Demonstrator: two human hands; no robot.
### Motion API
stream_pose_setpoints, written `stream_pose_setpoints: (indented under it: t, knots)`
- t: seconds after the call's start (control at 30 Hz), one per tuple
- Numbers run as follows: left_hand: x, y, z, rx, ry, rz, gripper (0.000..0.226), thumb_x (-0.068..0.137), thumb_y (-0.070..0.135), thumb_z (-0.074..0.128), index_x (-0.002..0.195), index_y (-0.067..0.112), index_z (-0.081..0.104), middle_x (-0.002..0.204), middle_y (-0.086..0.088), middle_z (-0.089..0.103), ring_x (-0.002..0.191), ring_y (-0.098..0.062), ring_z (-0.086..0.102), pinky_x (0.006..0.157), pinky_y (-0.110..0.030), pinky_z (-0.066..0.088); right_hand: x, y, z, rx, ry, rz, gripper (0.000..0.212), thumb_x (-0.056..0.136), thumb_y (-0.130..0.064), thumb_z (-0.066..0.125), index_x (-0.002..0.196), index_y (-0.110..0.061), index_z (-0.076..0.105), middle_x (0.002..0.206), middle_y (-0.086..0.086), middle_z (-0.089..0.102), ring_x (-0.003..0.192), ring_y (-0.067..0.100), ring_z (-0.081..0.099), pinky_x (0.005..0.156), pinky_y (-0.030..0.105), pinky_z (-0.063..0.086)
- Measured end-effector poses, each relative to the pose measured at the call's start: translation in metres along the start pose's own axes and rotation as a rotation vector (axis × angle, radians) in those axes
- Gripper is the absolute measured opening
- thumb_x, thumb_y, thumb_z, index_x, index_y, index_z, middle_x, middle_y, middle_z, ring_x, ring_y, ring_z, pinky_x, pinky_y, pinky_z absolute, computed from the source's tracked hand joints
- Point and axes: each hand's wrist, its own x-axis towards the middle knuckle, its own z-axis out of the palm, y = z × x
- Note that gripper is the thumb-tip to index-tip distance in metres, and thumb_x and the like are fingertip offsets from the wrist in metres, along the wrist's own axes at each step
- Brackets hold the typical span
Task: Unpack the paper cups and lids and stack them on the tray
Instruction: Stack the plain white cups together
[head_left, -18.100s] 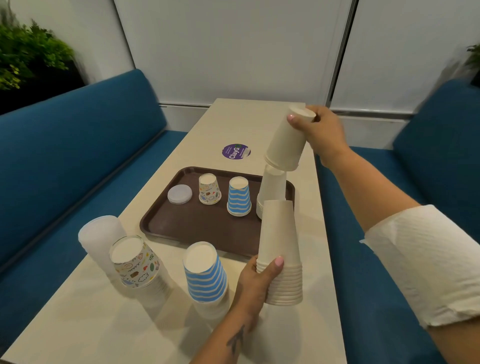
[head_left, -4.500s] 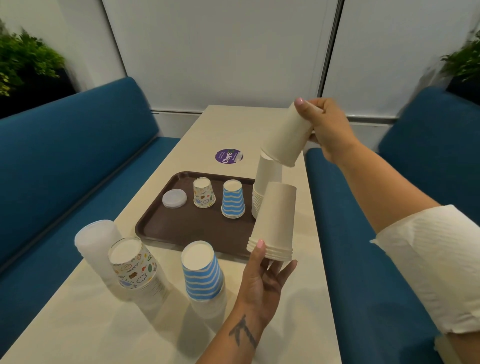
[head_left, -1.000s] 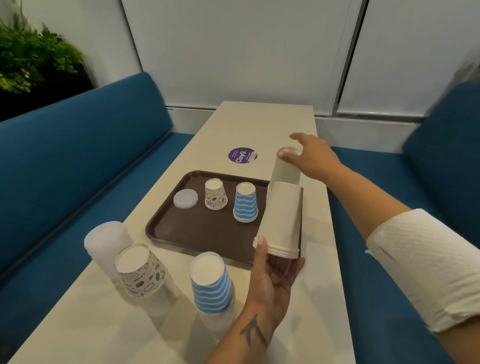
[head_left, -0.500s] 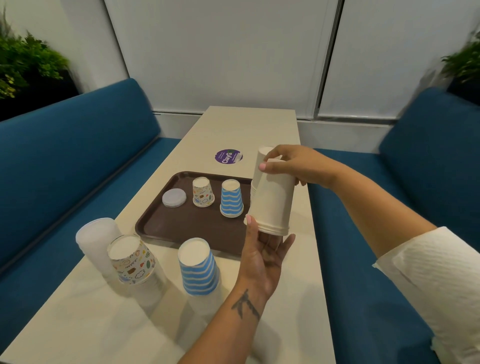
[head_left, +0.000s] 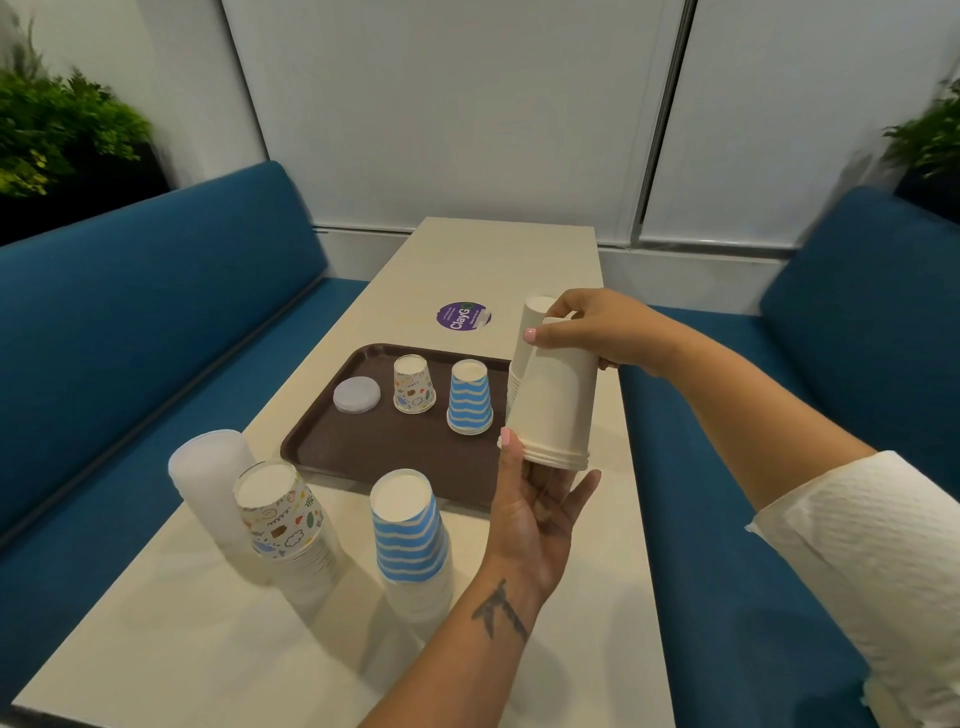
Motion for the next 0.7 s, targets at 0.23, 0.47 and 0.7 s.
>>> stream_pose_setpoints:
  t: [0.23, 0.47, 0.7]
  knots:
    - [0.006, 0.003, 0.001, 0.015, 0.044, -0.002, 0.069, 0.076, 0.054, 0.056, 0.13, 0.011, 0.056, 0.118, -0.016, 0.065, 0.11, -0.03, 0.057, 0.085, -0.043, 0.055, 0.009, 0.0, 0.0, 0.018, 0.044, -0.001, 0.049, 0.079, -0.055, 0.067, 0.107, -0.016, 0.058, 0.107, 0.005, 0.061, 0.096, 0.023, 0.061, 0.08, 0.037, 0.056]
    - [0.0, -0.001, -0.011, -0.06, 0.053, -0.051, 0.065, 0.076, 0.055, 0.055, 0.125, 0.013, 0.06, 0.104, -0.016, 0.07, 0.102, -0.031, 0.062, 0.076, -0.044, 0.059, 0.023, -0.003, -0.031, 0.087, 0.163, -0.022, 0.05, 0.081, -0.055, 0.065, 0.102, -0.01, 0.06, 0.1, 0.007, 0.062, 0.084, 0.02, 0.056, 0.067, 0.032, 0.044]
    - [0.009, 0.002, -0.012, -0.055, 0.141, -0.007, 0.062, 0.077, 0.059, 0.052, 0.119, 0.015, 0.064, 0.096, -0.01, 0.073, 0.098, -0.029, 0.065, 0.085, -0.046, 0.055, 0.048, -0.011, -0.05, 0.007, 0.498, -0.096, 0.052, 0.081, -0.057, 0.063, 0.111, -0.016, 0.056, 0.108, 0.0, 0.056, 0.098, 0.02, 0.055, 0.084, 0.038, 0.05]
